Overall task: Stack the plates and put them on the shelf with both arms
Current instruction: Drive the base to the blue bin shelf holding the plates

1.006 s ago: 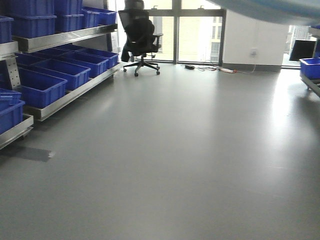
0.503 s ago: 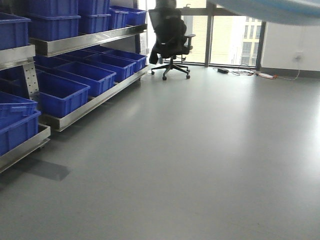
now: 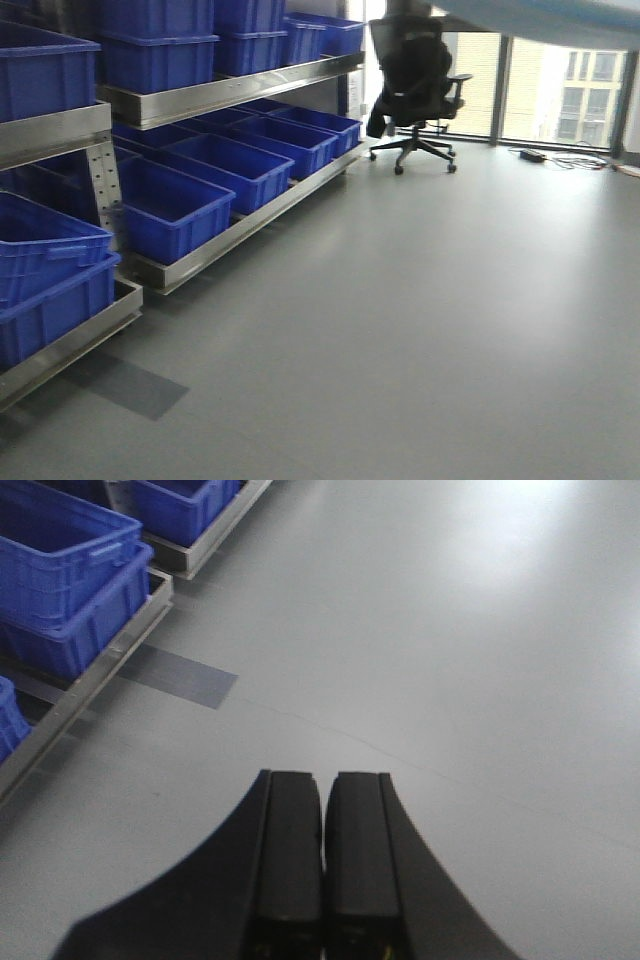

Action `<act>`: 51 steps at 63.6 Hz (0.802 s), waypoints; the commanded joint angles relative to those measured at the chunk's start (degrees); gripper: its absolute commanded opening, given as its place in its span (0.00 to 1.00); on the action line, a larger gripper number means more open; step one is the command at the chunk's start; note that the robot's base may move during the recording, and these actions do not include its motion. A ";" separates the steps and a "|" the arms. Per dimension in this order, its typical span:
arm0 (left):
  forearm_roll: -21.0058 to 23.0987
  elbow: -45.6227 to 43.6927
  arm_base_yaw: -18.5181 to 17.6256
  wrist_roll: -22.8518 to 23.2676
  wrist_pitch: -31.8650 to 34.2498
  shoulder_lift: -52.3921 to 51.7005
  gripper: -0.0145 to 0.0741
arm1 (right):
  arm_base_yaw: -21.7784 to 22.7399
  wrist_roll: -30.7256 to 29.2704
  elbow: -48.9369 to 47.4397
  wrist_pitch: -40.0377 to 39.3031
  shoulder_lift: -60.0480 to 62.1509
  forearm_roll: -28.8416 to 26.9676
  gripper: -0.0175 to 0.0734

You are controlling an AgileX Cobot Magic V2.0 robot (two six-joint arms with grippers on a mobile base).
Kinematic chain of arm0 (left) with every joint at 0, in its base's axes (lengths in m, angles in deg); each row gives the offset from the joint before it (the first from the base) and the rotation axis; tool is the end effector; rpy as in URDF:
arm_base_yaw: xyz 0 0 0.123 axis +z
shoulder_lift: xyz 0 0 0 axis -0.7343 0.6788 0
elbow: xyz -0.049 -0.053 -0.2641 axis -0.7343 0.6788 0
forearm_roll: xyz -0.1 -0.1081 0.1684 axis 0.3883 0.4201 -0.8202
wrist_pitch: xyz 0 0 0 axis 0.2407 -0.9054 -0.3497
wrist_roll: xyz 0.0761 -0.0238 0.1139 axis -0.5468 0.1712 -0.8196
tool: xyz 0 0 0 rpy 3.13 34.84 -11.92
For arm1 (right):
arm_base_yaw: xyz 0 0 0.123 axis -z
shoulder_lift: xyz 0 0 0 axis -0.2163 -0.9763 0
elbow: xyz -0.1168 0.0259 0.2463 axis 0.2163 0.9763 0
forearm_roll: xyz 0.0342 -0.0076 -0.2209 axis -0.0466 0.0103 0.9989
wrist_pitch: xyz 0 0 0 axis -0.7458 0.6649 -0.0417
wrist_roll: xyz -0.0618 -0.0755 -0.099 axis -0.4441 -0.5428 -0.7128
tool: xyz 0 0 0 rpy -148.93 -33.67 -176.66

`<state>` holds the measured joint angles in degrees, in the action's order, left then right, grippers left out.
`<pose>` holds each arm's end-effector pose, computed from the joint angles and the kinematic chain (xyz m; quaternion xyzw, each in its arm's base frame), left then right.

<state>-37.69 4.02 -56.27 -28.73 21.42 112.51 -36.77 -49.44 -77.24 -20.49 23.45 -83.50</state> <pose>0.1212 -0.0192 0.2818 0.0346 0.8569 -0.0601 0.5108 0.1161 0.0776 0.3525 -0.1763 0.7456 0.2263 0.6015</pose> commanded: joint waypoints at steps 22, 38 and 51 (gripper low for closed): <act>0.00 -1.66 0.01 0.60 4.33 0.49 0.26 | -0.04 -0.06 -1.73 -5.53 -0.04 -1.26 0.26; 0.00 -1.66 0.01 0.60 4.33 0.49 0.26 | -0.04 -0.06 -1.73 -5.53 -0.04 -1.26 0.26; 0.00 -1.66 0.01 0.60 4.33 0.49 0.26 | -0.04 -0.06 -1.73 -5.53 -0.04 -1.26 0.26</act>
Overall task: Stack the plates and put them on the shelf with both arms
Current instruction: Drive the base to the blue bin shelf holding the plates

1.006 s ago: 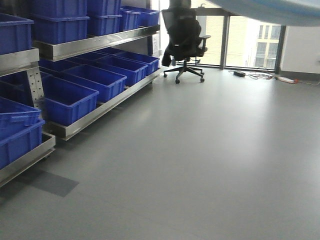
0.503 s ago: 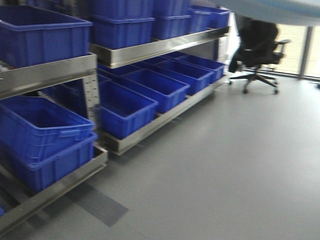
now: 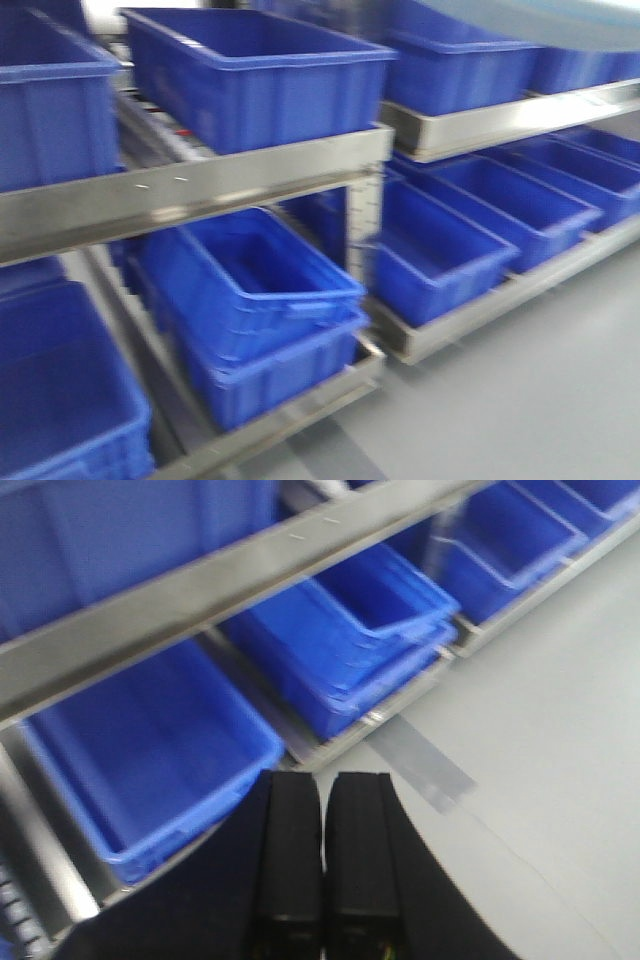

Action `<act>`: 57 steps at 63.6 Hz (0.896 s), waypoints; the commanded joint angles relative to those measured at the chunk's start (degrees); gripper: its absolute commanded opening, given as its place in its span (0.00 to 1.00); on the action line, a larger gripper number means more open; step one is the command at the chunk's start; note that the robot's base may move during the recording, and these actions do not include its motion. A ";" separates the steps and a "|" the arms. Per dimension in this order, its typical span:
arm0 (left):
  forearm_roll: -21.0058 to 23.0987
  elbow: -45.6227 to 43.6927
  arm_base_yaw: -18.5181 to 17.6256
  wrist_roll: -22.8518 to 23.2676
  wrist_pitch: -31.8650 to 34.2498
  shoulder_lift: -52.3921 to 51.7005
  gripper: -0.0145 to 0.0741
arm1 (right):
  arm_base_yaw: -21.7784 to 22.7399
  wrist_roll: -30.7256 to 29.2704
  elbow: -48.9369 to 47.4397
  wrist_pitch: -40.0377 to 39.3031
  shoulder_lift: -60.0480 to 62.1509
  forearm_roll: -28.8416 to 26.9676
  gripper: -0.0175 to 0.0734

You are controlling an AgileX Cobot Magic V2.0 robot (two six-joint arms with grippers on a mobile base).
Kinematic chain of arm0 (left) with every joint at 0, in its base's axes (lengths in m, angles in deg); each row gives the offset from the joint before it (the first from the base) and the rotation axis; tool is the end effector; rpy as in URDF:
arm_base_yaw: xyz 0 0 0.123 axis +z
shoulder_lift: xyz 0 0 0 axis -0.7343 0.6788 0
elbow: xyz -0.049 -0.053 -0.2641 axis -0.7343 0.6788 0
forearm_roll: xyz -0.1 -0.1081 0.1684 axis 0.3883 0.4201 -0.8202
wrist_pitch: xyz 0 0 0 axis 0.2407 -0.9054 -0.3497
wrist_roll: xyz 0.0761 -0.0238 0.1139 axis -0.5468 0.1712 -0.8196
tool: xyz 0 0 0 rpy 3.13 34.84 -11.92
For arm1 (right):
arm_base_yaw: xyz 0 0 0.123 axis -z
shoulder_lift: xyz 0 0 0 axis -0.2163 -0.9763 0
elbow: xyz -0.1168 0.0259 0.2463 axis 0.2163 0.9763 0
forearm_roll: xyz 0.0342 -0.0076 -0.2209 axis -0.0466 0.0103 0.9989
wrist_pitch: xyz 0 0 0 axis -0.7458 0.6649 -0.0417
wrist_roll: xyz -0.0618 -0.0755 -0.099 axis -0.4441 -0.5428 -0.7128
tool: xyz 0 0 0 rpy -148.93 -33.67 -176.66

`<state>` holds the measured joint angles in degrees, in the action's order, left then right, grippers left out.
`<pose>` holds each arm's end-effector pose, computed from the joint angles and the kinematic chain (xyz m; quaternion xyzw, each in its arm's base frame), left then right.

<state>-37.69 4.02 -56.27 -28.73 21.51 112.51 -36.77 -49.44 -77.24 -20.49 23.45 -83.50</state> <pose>0.1213 -0.0192 0.2820 0.0345 0.8565 -0.0602 0.5115 0.1161 0.0776 0.3525 -0.1763 0.7456 0.2263 0.6015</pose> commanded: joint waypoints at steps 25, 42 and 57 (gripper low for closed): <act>0.00 -1.66 0.01 0.60 4.24 0.49 0.26 | -0.04 -0.06 -1.73 -5.53 -0.04 -1.26 0.26; 0.00 -1.66 0.01 0.60 4.24 0.49 0.26 | -0.04 -0.06 -1.73 -5.53 -0.04 -1.26 0.26; 0.00 -1.66 0.01 0.60 4.24 0.49 0.26 | -0.04 -0.06 -1.73 -5.53 -0.04 -1.26 0.26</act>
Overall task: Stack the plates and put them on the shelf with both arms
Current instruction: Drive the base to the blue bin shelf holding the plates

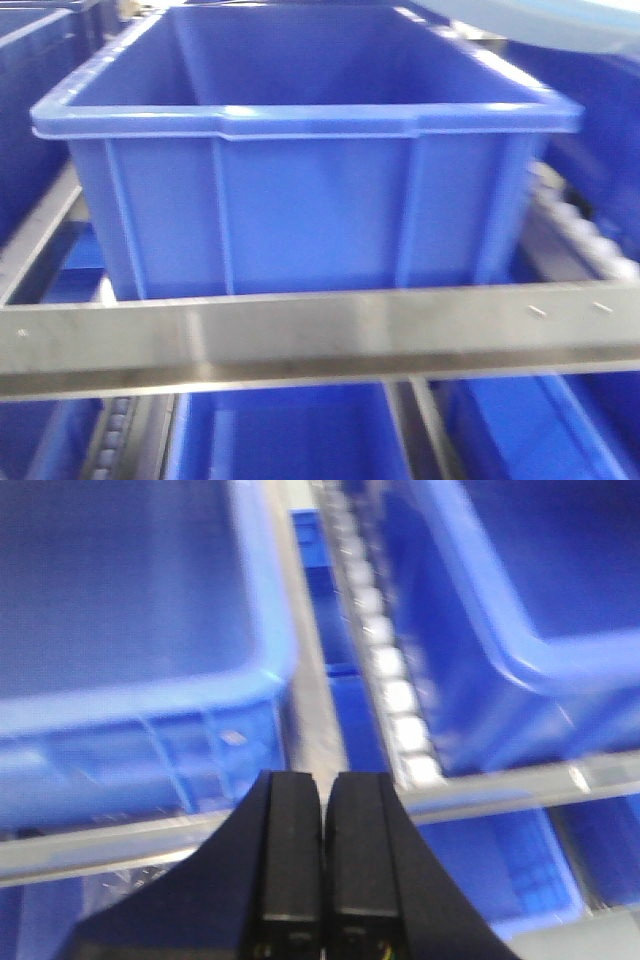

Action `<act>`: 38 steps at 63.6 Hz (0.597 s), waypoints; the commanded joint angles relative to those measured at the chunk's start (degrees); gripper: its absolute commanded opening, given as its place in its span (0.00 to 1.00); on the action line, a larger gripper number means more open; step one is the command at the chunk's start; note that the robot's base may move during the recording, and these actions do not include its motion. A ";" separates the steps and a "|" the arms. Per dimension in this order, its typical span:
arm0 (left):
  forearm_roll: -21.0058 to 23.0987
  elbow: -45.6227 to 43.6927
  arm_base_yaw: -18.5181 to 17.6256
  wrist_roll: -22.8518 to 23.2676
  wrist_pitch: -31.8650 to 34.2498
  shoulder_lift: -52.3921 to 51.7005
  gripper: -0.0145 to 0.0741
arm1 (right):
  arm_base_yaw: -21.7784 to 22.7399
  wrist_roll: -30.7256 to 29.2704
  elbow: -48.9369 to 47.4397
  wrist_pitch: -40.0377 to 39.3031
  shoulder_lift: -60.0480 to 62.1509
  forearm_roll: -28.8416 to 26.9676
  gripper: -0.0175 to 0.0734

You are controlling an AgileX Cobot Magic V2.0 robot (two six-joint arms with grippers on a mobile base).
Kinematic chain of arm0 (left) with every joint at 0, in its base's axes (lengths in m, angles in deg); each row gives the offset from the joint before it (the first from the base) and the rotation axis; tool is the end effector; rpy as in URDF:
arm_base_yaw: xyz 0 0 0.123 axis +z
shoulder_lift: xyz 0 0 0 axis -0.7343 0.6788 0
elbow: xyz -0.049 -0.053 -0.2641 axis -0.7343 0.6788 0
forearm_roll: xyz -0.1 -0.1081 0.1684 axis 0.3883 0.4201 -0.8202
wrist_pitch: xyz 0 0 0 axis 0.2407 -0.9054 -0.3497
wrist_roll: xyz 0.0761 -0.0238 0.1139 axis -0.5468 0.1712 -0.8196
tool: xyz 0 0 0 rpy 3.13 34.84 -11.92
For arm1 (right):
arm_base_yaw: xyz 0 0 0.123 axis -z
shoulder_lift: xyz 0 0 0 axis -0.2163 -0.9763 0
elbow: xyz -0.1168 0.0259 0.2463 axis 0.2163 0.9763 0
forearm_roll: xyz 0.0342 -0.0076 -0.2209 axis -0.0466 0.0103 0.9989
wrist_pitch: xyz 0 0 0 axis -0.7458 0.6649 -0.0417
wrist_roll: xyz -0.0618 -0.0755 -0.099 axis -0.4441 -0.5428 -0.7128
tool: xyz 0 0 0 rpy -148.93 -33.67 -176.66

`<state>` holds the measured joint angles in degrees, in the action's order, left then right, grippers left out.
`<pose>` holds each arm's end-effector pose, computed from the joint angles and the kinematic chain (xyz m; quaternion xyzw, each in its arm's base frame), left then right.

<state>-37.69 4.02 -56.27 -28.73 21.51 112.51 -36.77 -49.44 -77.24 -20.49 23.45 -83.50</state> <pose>0.1213 -0.0192 0.2820 0.0345 0.8565 -0.0602 0.5115 0.1161 0.0776 0.3525 -0.1763 0.7456 0.2263 0.6015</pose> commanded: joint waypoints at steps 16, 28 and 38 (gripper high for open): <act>0.00 -1.66 0.01 0.60 4.24 0.49 0.26 | -0.04 -0.06 -1.73 -5.53 -0.04 -1.26 0.26; 0.00 -1.66 0.01 0.60 4.24 0.49 0.26 | -0.04 -0.06 -1.73 -5.53 -0.04 -1.26 0.26; 0.00 -1.66 0.01 0.60 4.24 0.49 0.26 | -0.04 -0.06 -1.73 -5.54 -0.17 -1.26 0.26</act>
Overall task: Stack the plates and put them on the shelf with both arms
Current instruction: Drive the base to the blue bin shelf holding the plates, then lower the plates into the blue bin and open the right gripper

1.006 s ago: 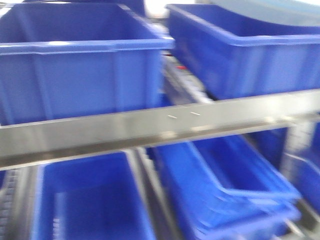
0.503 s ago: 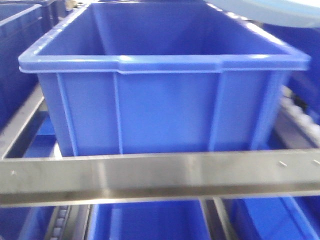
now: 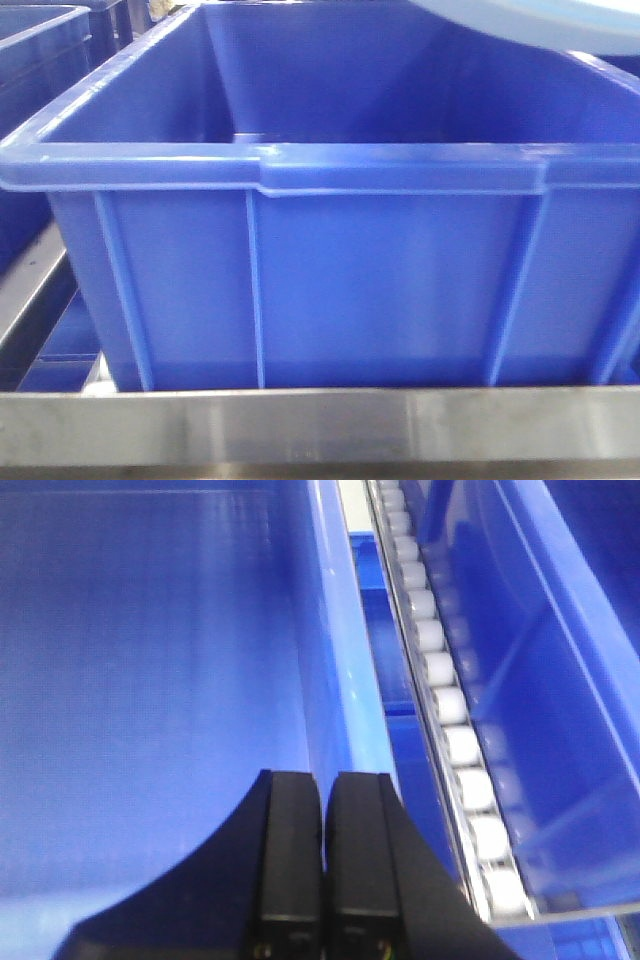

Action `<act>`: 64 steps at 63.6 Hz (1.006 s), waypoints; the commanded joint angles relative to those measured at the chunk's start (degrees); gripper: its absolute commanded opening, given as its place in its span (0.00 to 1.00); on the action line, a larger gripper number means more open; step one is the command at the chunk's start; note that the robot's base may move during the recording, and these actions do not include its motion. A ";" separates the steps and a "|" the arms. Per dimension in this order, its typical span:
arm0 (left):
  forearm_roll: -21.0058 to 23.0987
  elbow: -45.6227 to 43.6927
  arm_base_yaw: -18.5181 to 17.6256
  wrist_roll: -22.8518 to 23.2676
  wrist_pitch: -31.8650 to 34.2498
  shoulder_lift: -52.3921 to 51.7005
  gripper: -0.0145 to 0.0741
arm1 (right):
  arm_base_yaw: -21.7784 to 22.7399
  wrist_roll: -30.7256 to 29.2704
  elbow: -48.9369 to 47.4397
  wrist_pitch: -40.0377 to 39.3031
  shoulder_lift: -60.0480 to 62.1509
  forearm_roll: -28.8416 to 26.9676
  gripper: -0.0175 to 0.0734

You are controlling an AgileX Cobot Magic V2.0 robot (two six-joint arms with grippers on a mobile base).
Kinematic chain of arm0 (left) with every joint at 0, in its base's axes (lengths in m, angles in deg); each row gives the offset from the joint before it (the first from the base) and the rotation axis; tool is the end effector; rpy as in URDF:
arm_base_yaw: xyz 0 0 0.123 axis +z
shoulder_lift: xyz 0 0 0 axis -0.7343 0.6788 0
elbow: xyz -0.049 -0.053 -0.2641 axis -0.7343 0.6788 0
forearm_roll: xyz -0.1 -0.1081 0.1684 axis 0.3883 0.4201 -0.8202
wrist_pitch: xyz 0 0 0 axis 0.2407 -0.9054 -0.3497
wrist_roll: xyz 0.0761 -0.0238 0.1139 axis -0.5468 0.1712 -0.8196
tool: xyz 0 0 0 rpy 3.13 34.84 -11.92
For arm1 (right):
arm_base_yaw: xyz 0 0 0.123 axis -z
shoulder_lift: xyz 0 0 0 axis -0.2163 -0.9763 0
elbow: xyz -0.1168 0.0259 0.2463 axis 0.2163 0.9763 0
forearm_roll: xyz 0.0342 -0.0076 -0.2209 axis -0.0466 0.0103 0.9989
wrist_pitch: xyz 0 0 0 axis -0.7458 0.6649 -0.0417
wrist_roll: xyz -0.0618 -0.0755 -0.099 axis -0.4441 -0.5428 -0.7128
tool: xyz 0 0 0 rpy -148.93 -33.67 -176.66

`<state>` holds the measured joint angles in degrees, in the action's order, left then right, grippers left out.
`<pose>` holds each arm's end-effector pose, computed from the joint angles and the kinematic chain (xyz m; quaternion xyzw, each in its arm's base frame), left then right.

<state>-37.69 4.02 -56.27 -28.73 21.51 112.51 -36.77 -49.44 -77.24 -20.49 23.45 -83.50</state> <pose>0.1213 -0.0192 0.2820 0.0345 0.8565 -0.0602 0.5115 0.1161 0.0776 0.3525 -0.1763 0.7456 0.2263 0.6015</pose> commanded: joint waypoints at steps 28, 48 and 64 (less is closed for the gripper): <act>0.00 -1.66 0.01 0.60 4.24 0.49 0.26 | -0.04 -0.06 -1.73 -5.54 -0.23 -1.26 0.26; 0.00 -1.66 0.01 0.60 4.24 0.49 0.26 | -0.04 -0.06 -1.73 -5.64 -0.23 -1.26 0.26; 0.00 -1.66 0.01 0.60 4.24 0.49 0.26 | -0.04 -0.06 -1.73 -6.02 -0.23 -1.32 0.26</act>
<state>-37.69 4.02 -56.27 -28.73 21.51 112.51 -36.77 -49.44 -77.24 -20.49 23.45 -83.50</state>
